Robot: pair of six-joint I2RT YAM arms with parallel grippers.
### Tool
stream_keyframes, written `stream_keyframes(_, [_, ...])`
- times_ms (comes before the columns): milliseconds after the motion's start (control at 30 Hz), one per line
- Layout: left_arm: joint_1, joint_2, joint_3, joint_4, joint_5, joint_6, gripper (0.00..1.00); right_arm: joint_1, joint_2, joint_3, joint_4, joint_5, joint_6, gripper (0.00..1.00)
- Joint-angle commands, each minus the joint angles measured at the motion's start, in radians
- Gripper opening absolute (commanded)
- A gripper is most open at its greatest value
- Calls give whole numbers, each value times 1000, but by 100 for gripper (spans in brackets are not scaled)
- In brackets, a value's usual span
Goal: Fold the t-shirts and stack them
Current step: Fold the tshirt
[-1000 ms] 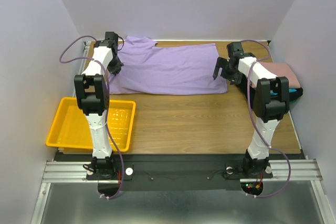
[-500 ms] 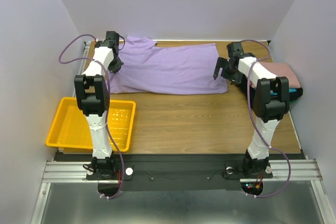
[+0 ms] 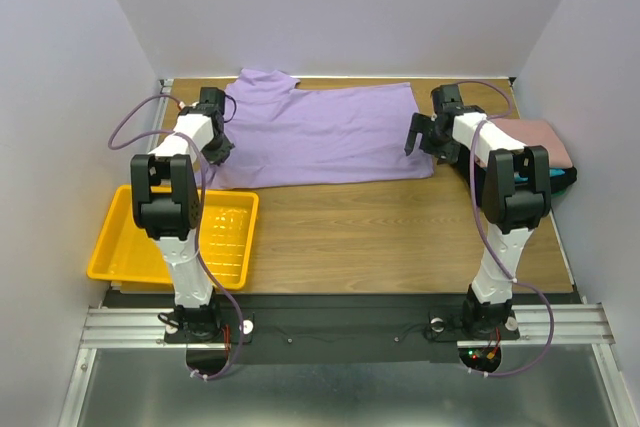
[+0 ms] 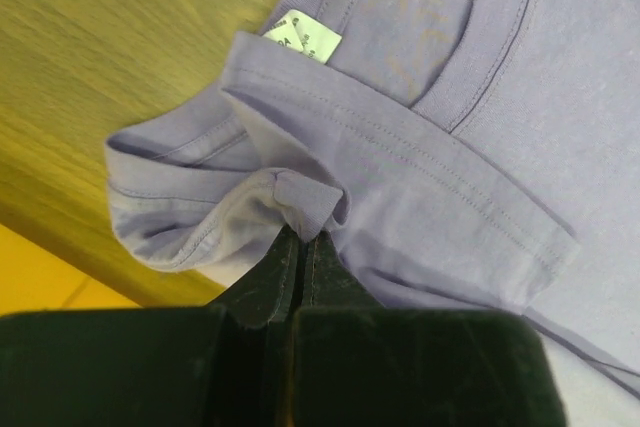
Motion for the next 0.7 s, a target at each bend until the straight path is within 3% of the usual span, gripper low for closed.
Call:
stream_keyframes(0, [-2,14,1,5,18,-13,0,-1,-16,1,49,-17,-18,100])
stream_keyframes(300, [-7,32,35,-137,-22,-18,2,-3,-15,-13,48,-9,-18,100])
stream_keyframes(367, [-8,29,38,-139,10,6,13,-1,-7,-10,48,-11,-18,100])
stream_keyframes(400, [-8,22,40,-140,59,17,27,-1,-7,-7,48,-12,-20,100])
stream_keyframes(500, [-10,22,59,-195,107,46,39,-1,-7,-5,46,11,-26,100])
stream_keyframes(667, [-11,22,127,-303,36,40,63,-1,-16,-9,48,28,-35,100])
